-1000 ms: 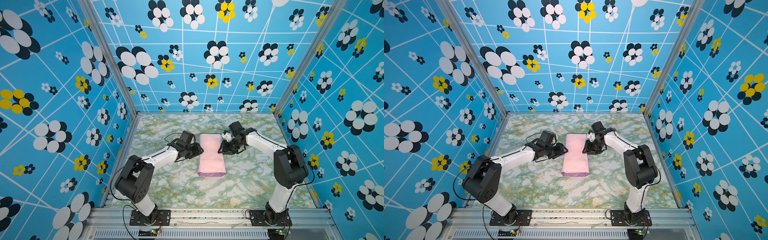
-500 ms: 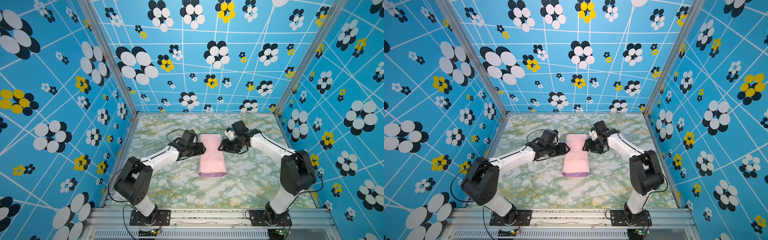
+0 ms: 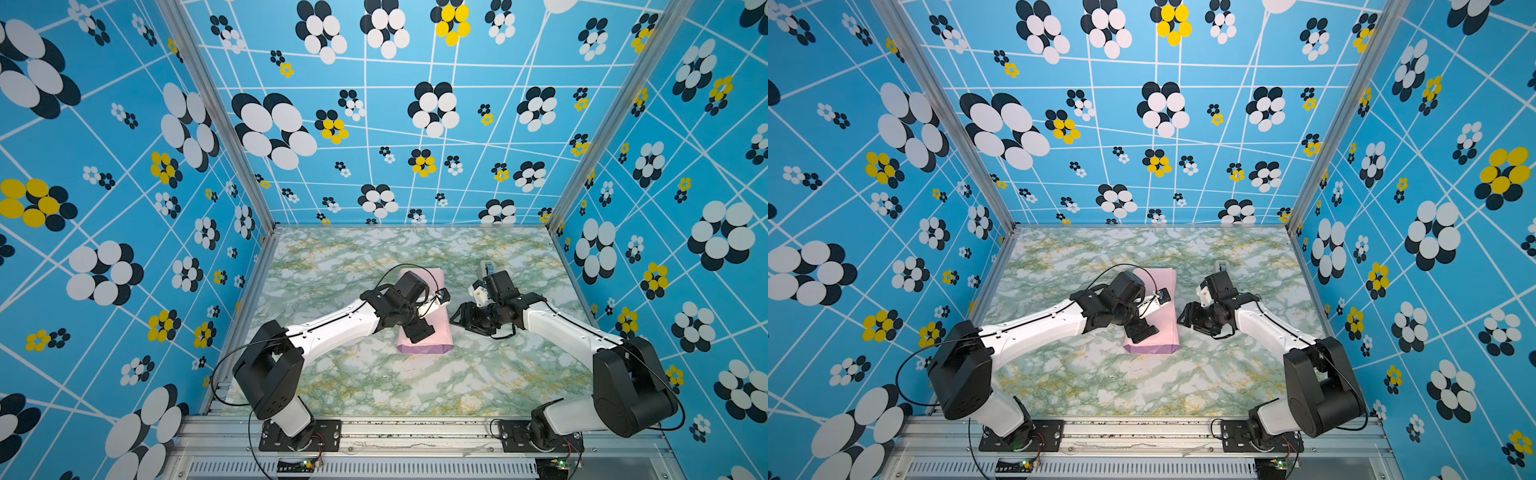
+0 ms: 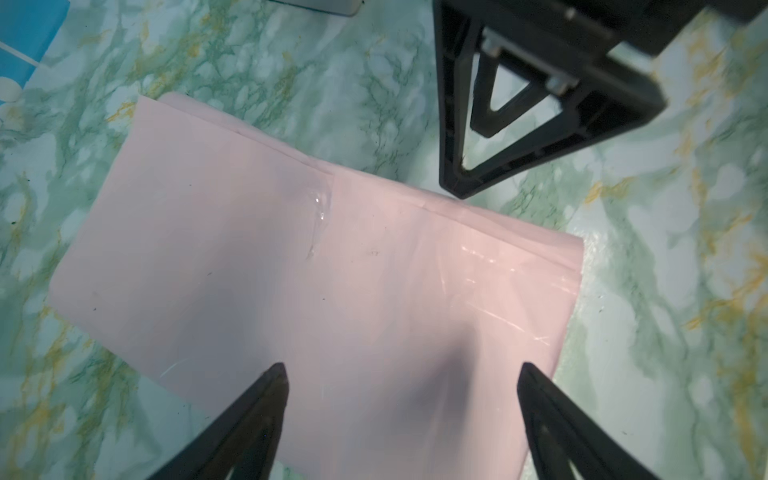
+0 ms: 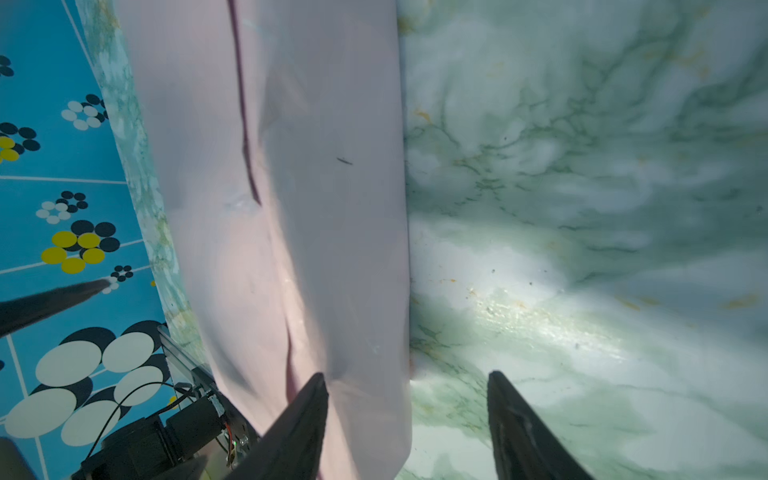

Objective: Wrap the gift box in paper

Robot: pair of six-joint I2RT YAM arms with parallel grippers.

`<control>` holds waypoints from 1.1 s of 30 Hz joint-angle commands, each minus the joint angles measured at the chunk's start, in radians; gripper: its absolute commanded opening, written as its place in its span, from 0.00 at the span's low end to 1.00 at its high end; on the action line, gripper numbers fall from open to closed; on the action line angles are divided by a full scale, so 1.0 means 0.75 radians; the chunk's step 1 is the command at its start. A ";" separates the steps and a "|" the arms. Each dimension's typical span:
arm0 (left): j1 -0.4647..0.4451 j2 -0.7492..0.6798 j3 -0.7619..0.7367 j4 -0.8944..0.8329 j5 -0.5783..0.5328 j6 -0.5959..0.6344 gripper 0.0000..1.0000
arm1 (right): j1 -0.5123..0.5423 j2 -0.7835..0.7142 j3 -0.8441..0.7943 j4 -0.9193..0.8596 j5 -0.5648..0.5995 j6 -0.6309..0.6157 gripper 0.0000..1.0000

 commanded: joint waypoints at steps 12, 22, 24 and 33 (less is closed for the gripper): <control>-0.001 0.114 0.011 0.103 -0.242 0.192 0.90 | -0.003 -0.071 -0.099 0.160 -0.008 -0.009 0.64; 0.014 0.150 -0.021 0.229 -0.299 0.173 0.80 | 0.068 -0.074 -0.090 0.133 0.145 -0.136 0.65; 0.016 0.154 -0.036 0.258 -0.294 0.164 0.76 | 0.094 -0.057 -0.077 0.140 0.176 -0.173 0.65; 0.024 0.148 -0.087 0.301 -0.260 0.152 0.70 | 0.127 0.076 0.004 0.259 0.215 -0.233 0.66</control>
